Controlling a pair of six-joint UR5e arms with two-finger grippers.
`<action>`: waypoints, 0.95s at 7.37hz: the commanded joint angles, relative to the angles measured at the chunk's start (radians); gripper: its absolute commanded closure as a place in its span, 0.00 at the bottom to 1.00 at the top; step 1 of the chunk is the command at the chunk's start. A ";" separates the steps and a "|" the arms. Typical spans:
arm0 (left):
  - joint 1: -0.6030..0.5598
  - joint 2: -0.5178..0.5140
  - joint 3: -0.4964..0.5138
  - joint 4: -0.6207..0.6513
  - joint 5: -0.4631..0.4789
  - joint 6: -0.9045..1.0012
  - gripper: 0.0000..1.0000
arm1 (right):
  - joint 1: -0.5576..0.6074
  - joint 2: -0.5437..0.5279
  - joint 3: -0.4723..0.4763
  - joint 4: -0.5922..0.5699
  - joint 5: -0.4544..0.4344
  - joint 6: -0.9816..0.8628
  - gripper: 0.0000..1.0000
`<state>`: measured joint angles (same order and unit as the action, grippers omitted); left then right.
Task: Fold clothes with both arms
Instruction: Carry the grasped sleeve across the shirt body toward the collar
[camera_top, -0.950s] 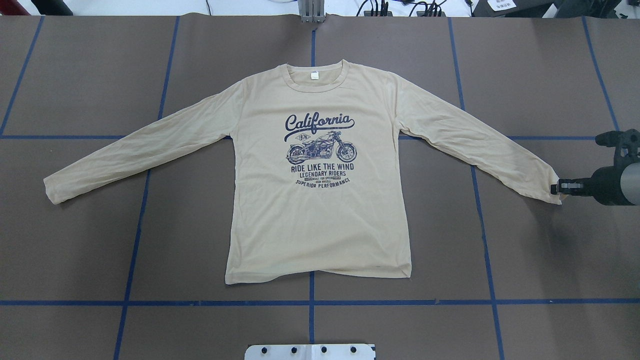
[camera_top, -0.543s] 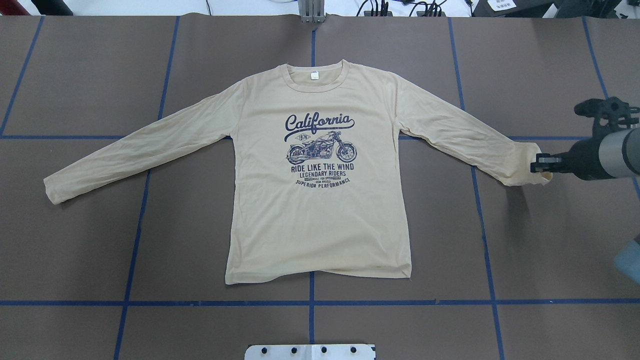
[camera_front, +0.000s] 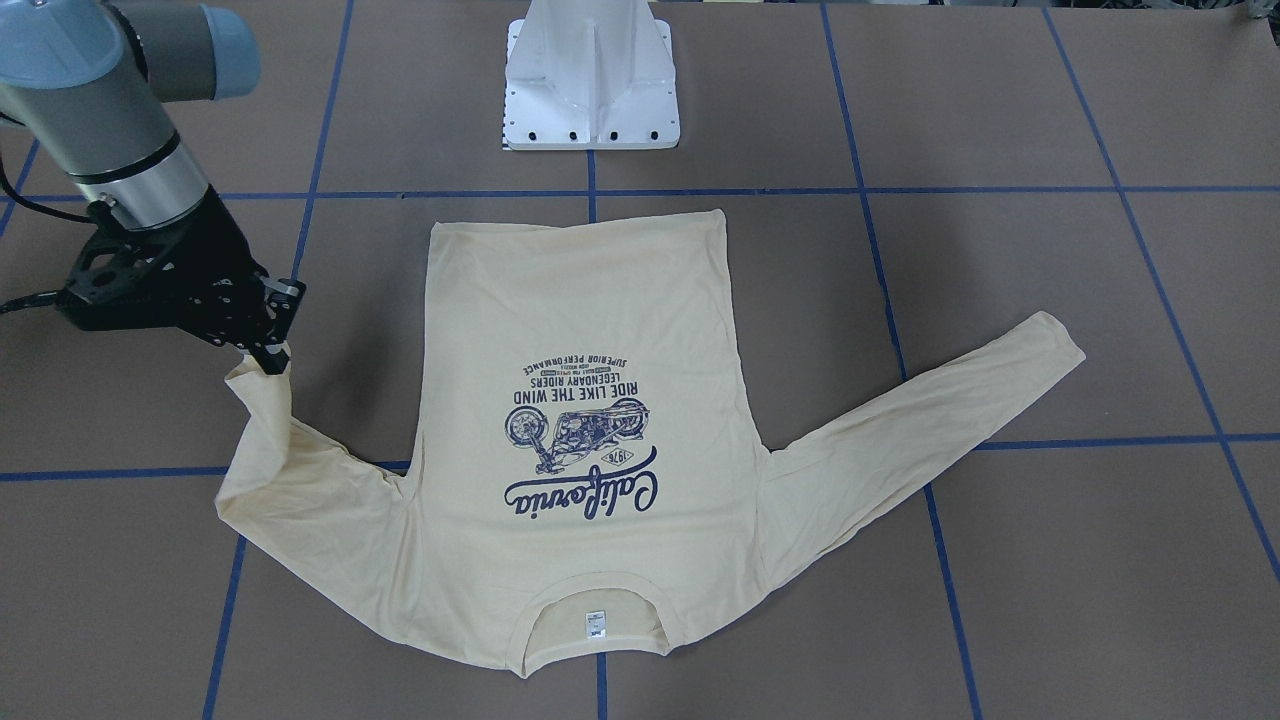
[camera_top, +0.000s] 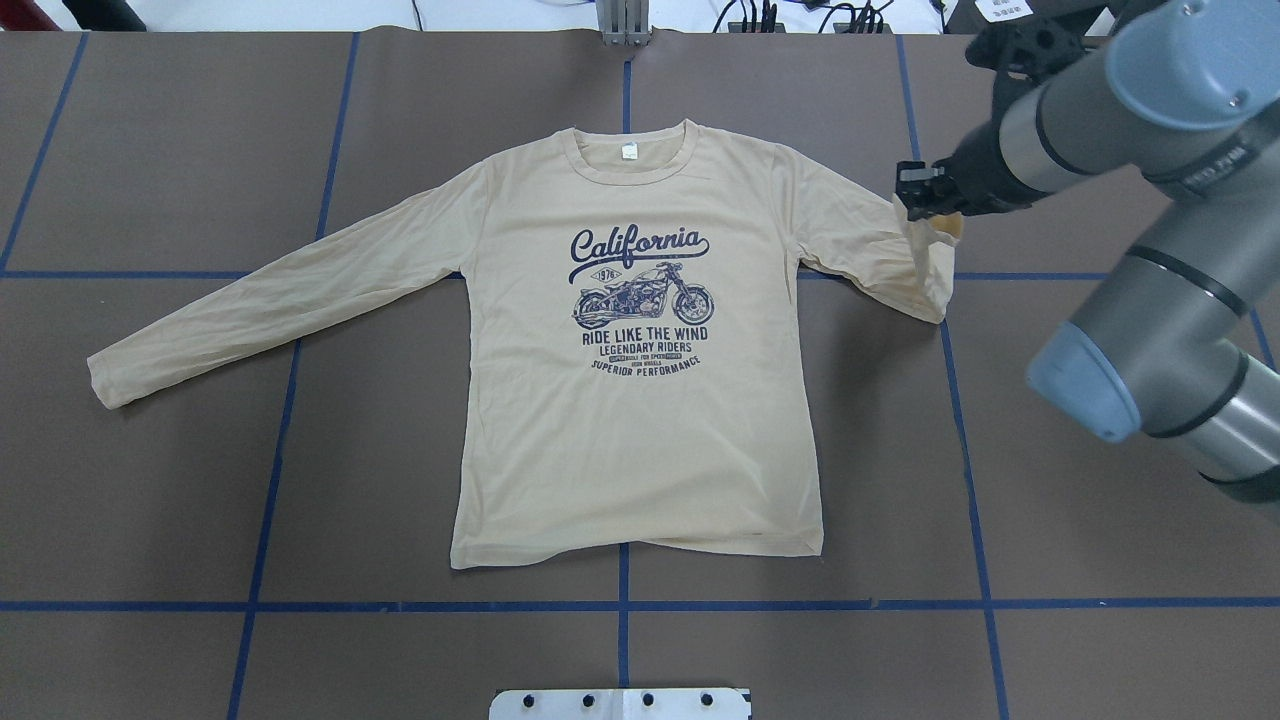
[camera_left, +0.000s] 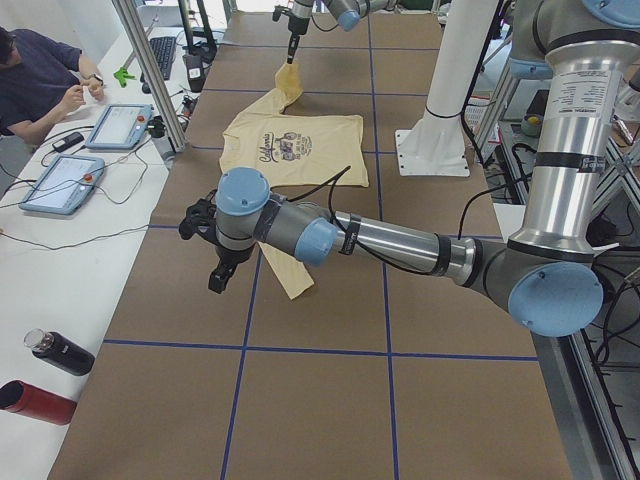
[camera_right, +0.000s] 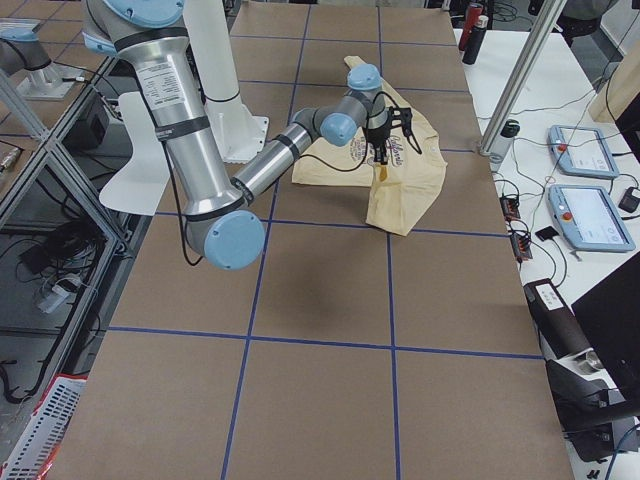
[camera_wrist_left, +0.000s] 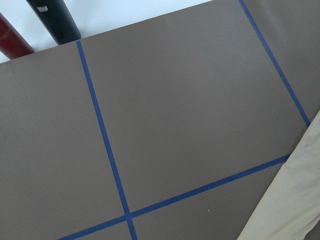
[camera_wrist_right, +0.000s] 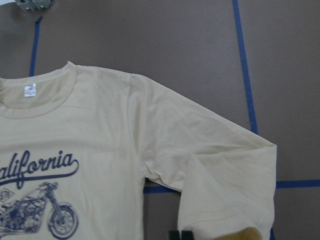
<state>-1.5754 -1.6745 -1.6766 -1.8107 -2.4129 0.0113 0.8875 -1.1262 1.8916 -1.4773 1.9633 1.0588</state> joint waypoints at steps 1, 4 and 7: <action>0.000 0.001 0.000 0.001 0.000 -0.001 0.00 | -0.030 0.223 -0.124 -0.066 -0.044 0.006 1.00; 0.000 0.001 0.000 0.001 0.000 -0.001 0.00 | -0.131 0.548 -0.456 -0.057 -0.203 0.032 1.00; 0.000 0.001 0.000 0.001 0.000 -0.001 0.00 | -0.241 0.780 -0.858 0.154 -0.384 0.101 1.00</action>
<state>-1.5754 -1.6736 -1.6766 -1.8101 -2.4129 0.0107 0.6990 -0.4439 1.2166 -1.4376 1.6639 1.1380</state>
